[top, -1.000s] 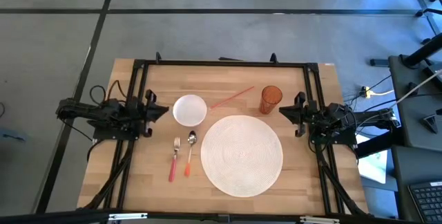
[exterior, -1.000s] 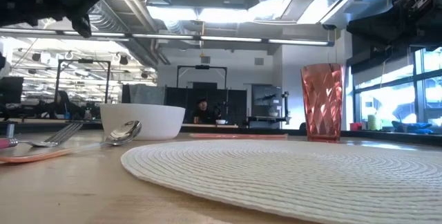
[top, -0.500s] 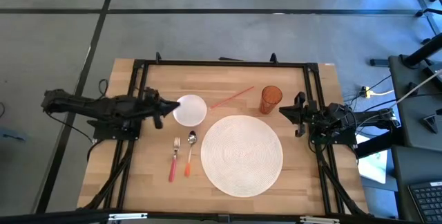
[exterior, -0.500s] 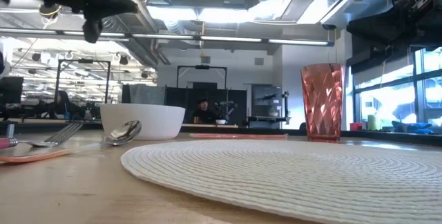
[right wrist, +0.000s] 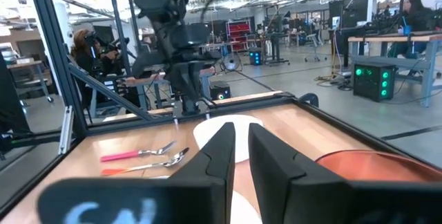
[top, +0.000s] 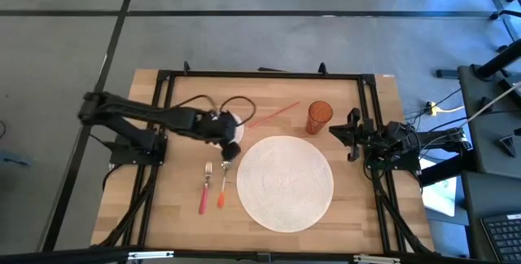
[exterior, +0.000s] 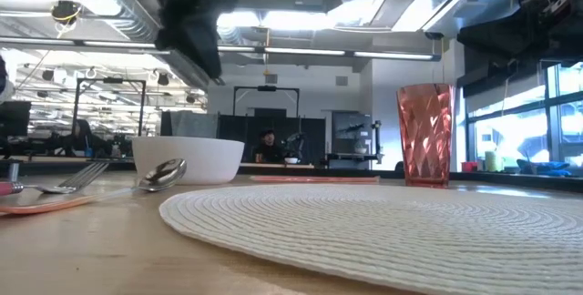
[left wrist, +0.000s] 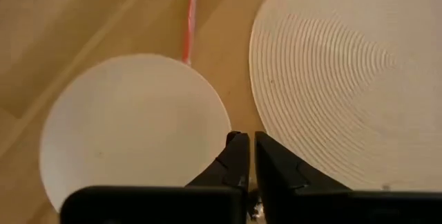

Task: Pick & Place Utensil
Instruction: Put the white bowl on the white mat

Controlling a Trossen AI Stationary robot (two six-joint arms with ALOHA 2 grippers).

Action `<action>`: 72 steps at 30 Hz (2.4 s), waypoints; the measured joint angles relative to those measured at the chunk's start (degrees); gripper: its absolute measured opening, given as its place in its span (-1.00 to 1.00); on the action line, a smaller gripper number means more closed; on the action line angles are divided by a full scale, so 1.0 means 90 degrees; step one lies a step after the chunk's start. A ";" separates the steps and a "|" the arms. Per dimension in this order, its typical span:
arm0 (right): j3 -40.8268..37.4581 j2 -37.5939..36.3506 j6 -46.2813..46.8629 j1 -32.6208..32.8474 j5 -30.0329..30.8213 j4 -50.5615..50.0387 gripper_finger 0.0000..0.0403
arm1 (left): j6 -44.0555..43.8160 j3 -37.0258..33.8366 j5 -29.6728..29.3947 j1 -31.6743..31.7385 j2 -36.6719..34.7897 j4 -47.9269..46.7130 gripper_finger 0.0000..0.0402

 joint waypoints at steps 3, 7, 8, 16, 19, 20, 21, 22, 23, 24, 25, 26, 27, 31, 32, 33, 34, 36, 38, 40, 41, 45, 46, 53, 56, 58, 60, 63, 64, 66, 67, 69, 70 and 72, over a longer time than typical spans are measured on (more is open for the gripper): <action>0.0000 0.0002 -0.0051 0.0000 0.0000 0.0000 -0.78 | 0.0107 0.0379 0.0565 0.0172 0.0548 -0.0246 -0.74; 0.0000 0.0002 -0.0047 0.0001 0.0000 0.0000 -0.78 | 0.0364 0.0533 0.1169 0.0371 0.0997 -0.0198 -0.43; 0.0000 0.0000 -0.0047 -0.0001 0.0000 -0.0002 -0.78 | 0.0356 0.0533 0.1256 0.0412 0.1090 -0.0222 -0.34; 0.0000 0.0002 -0.0029 0.0002 0.0000 -0.0143 -0.78 | 0.0221 0.0531 0.0906 0.0732 0.1552 -0.0217 0.28; 0.0000 0.0002 -0.0029 0.0001 0.0000 -0.0142 -0.78 | 0.0245 0.0532 0.0925 0.0833 0.1638 -0.0218 0.34; 0.0000 0.0002 -0.0029 0.0002 0.0000 -0.0141 -0.78 | 0.0263 0.0533 0.0927 0.0842 0.1683 -0.0201 0.34; 0.0000 0.0002 -0.0029 0.0001 -0.0001 -0.0141 -0.78 | 0.0289 0.0531 0.0927 0.0852 0.1743 -0.0218 0.34; 0.0000 0.0002 -0.0029 0.0001 0.0000 -0.0144 -0.78 | 0.0329 0.0531 0.0935 0.0867 0.1816 -0.0214 0.34; 0.0000 0.0002 -0.0026 -0.0001 0.0000 -0.0153 -0.78 | 0.0372 0.0531 0.0989 0.0877 0.1880 -0.0172 0.33; 0.0000 0.0002 -0.0016 0.0000 -0.0002 -0.0166 -0.78 | 0.0399 0.0531 0.1074 0.0878 0.1933 -0.0164 0.33; 0.0000 0.0002 0.0002 0.0002 -0.0002 -0.0172 -0.78 | 0.0430 0.0531 0.1099 0.0876 0.1994 -0.0165 0.32; 0.0000 0.0002 0.0008 0.0001 -0.0001 -0.0179 -0.78 | 0.0446 0.0531 0.1097 0.0875 0.2066 -0.0129 0.32; 0.0000 0.0002 0.0008 -0.0001 -0.0002 -0.0191 -0.78 | 0.0450 0.0531 0.1092 0.0875 0.2138 -0.0120 0.32; 0.0000 0.0002 0.0020 -0.0001 -0.0002 -0.0230 -0.78 | 0.0447 0.0531 0.1040 0.0911 0.2324 -0.0140 0.32; 0.0000 0.0002 0.0020 0.0000 -0.0004 -0.0240 -0.78 | 0.0446 0.0531 0.1034 0.0917 0.2358 -0.0140 0.31; 0.0000 0.0002 0.0020 0.0001 -0.0002 -0.0240 -0.78 | 0.0444 0.0531 0.1034 0.0926 0.2378 -0.0125 0.30; 0.0000 0.0002 0.0020 0.0001 -0.0005 -0.0239 -0.78 | 0.0444 0.0531 0.1034 0.0935 0.2382 -0.0122 0.28; 0.0000 0.0002 0.0020 -0.0001 -0.0004 -0.0240 -0.78 | 0.0440 0.0531 0.1034 0.0957 0.2382 -0.0117 0.20; 0.0000 0.0002 0.0020 0.0001 -0.0005 -0.0238 -0.78 | 0.0402 0.0531 0.1029 0.0956 0.2382 -0.0124 0.07; 0.0000 0.0002 0.0020 0.0002 -0.0005 -0.0238 -0.78 | 0.0398 0.0531 0.1027 0.0958 0.2382 -0.0115 -0.10; 0.0000 0.0002 0.0020 0.0002 -0.0005 -0.0238 -0.78 | 0.0398 0.0531 0.1027 0.0958 0.2382 -0.0118 -0.20; 0.0000 0.0002 0.0020 -0.0001 -0.0005 -0.0238 -0.78 | 0.0403 0.0531 0.1023 0.0956 0.2382 -0.0118 -0.61; 0.0000 0.0002 0.0020 0.0000 -0.0005 -0.0238 -0.78 | 0.0413 0.0531 0.1015 0.0956 0.2382 -0.0115 -0.72; 0.0000 0.0002 0.0020 0.0001 -0.0005 -0.0248 -0.78 | 0.0662 0.0549 0.0646 0.0868 0.2361 -0.0180 -0.98; 0.0000 0.0002 0.0101 0.0000 -0.0007 -0.0346 -0.78 | 0.0694 0.0860 0.0409 0.0776 0.2333 -0.0530 -0.98; 0.0000 0.0002 0.0173 0.0002 -0.0007 -0.0379 -0.78 | 0.0777 0.1212 0.0351 0.0693 0.2333 -0.0876 -0.98; 0.0000 0.0002 0.0179 0.0000 -0.0007 -0.0384 -0.78 | 0.0893 0.1573 0.0292 0.0542 0.2331 -0.1030 -0.98; 0.0000 0.0002 0.0124 0.0000 -0.0004 -0.0391 -0.78 | 0.1116 0.2122 0.0458 0.0230 0.2326 -0.0995 -0.98; 0.0000 0.0002 0.0084 -0.0001 -0.0002 -0.0389 -0.78 | 0.1153 0.2308 0.0529 0.0119 0.2345 -0.0997 -0.98; 0.0000 0.0002 -0.0005 -0.0001 0.0000 -0.0389 -0.78 | 0.1206 0.2651 0.0656 -0.0096 0.2425 -0.0975 -0.98; 0.0000 0.0002 -0.0009 -0.0001 0.0000 -0.0386 -0.78 | 0.1225 0.2811 0.0705 -0.0196 0.2513 -0.0993 -0.98; 0.0000 0.0002 -0.0006 0.0001 -0.0001 -0.0384 -0.78 | 0.1312 0.3159 0.0786 -0.0403 0.2761 -0.1025 -0.98; 0.0000 0.0002 -0.0008 0.0001 -0.0001 -0.0382 -0.78 | 0.1377 0.3332 0.0864 -0.0499 0.2906 -0.1039 -0.98; 0.0000 0.0002 -0.0026 0.0001 0.0013 -0.0381 -0.78 | 0.1553 0.3747 0.1072 -0.0661 0.3258 -0.1045 -0.98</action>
